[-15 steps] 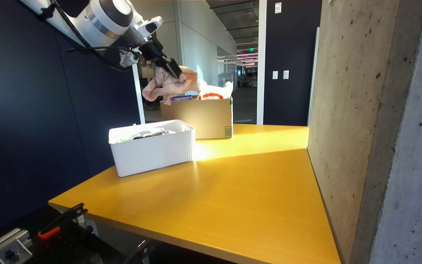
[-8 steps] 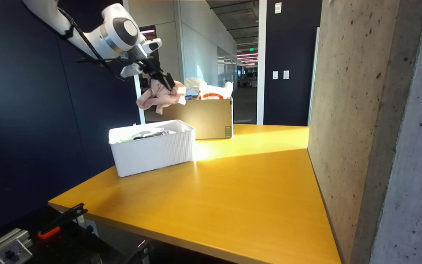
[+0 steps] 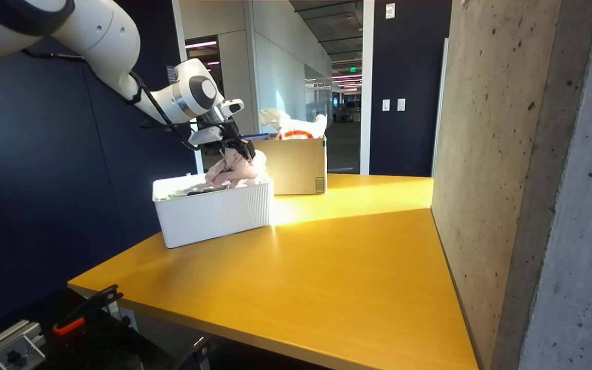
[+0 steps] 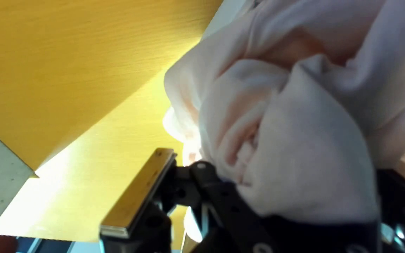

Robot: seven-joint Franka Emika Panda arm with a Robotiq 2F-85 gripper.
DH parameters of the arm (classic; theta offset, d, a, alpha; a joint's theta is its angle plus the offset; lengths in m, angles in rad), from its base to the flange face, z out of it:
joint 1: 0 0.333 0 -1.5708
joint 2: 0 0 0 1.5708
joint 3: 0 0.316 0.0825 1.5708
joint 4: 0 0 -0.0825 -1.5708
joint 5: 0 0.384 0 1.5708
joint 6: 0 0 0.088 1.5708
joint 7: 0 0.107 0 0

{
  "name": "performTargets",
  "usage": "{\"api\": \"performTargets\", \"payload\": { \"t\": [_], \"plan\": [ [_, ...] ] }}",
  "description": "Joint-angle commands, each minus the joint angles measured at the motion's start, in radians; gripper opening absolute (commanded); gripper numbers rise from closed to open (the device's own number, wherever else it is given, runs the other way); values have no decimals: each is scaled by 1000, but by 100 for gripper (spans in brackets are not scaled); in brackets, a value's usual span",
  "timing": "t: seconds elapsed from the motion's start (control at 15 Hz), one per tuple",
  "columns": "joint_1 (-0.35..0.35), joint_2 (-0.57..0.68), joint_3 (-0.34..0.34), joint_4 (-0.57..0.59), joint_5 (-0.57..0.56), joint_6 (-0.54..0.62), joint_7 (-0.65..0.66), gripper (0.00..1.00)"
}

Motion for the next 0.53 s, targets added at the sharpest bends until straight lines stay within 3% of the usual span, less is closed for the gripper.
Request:
{"api": "performTargets", "payload": {
  "t": [0.0,0.2,0.27,0.33,0.47],
  "plan": [
    [-9,145,37,239,-17,-116,-51,0],
    [-18,219,39,338,-13,-155,-76,0],
    [-23,234,40,359,-10,-161,-83,25],
    [-25,250,38,382,-9,-166,-88,26],
    [-26,271,35,421,-11,-178,-97,40]
  ]
}}
